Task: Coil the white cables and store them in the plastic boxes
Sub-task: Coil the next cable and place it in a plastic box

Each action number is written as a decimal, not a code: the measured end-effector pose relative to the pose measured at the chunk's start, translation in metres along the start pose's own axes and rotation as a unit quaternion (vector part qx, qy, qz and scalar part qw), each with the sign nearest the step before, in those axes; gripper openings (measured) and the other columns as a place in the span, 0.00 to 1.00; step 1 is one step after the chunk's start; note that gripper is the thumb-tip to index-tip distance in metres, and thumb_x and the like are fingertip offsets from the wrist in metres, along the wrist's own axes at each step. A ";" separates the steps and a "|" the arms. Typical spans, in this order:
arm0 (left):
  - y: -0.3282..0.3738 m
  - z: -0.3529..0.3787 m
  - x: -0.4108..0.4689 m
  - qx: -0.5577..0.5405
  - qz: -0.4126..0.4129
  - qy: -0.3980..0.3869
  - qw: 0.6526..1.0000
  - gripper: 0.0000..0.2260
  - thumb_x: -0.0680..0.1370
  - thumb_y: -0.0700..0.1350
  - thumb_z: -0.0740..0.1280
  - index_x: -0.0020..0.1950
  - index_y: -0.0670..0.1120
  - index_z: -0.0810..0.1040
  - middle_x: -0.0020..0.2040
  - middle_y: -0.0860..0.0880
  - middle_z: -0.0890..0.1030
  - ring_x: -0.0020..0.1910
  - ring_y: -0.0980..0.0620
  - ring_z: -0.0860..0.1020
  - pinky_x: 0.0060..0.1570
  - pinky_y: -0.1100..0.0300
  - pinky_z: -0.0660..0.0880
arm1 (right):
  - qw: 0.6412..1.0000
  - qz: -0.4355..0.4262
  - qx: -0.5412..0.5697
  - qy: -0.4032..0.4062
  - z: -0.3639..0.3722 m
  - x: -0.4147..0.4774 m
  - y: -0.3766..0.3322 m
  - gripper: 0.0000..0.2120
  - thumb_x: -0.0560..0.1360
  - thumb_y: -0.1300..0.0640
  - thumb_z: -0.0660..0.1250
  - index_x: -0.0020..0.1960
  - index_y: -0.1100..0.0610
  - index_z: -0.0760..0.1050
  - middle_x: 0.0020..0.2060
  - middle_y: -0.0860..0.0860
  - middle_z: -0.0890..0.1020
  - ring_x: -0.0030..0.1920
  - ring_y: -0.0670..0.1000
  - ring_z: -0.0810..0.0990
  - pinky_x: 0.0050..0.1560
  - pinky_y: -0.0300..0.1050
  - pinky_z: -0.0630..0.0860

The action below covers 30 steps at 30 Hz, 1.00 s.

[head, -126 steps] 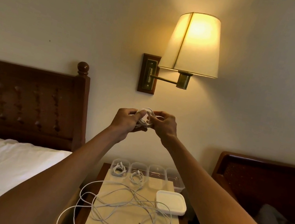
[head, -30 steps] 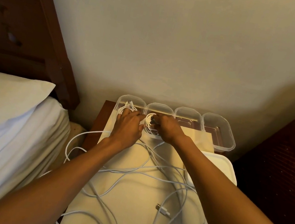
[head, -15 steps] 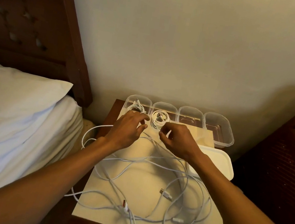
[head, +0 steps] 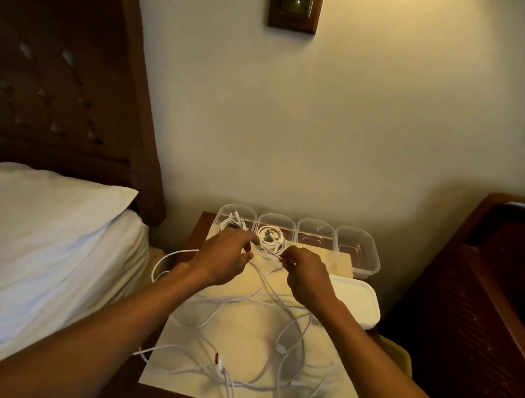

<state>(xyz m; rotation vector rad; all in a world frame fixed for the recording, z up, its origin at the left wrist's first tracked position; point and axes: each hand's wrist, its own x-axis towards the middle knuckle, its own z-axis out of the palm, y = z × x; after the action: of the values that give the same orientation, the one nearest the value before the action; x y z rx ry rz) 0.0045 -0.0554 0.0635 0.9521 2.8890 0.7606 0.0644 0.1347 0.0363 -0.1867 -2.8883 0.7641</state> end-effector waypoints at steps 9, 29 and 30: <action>0.069 -0.098 -0.014 0.077 0.050 0.131 0.987 0.12 0.81 0.55 0.64 0.60 0.52 0.79 0.57 0.50 0.74 0.56 0.49 0.74 0.47 0.51 0.77 | 0.981 -0.083 0.150 0.088 -0.123 -0.029 -0.088 0.06 0.77 0.56 0.69 0.50 0.56 0.82 0.44 0.52 0.84 0.41 0.49 0.80 0.40 0.38 0.76; 0.147 -0.273 -0.059 0.055 0.129 0.221 0.965 0.16 0.78 0.48 0.71 0.65 0.50 0.78 0.52 0.49 0.85 0.47 0.50 0.81 0.43 0.60 0.72 | 0.951 -0.107 0.240 0.161 -0.253 -0.069 -0.197 0.09 0.83 0.61 0.56 0.50 0.59 0.75 0.40 0.52 0.77 0.37 0.53 0.73 0.40 0.50 0.73; 0.151 -0.275 -0.059 0.047 0.139 0.218 0.965 0.16 0.78 0.48 0.71 0.65 0.49 0.78 0.53 0.49 0.85 0.46 0.50 0.81 0.44 0.59 0.73 | 0.950 -0.115 0.232 0.176 -0.257 -0.068 -0.202 0.09 0.83 0.61 0.57 0.50 0.58 0.76 0.41 0.50 0.77 0.37 0.51 0.74 0.40 0.49 0.74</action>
<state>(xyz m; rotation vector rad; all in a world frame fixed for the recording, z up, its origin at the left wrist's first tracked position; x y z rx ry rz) 0.0951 -0.1060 0.3651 1.3842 3.2229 0.9652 0.1597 0.0729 0.3504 0.0652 -2.2719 1.1929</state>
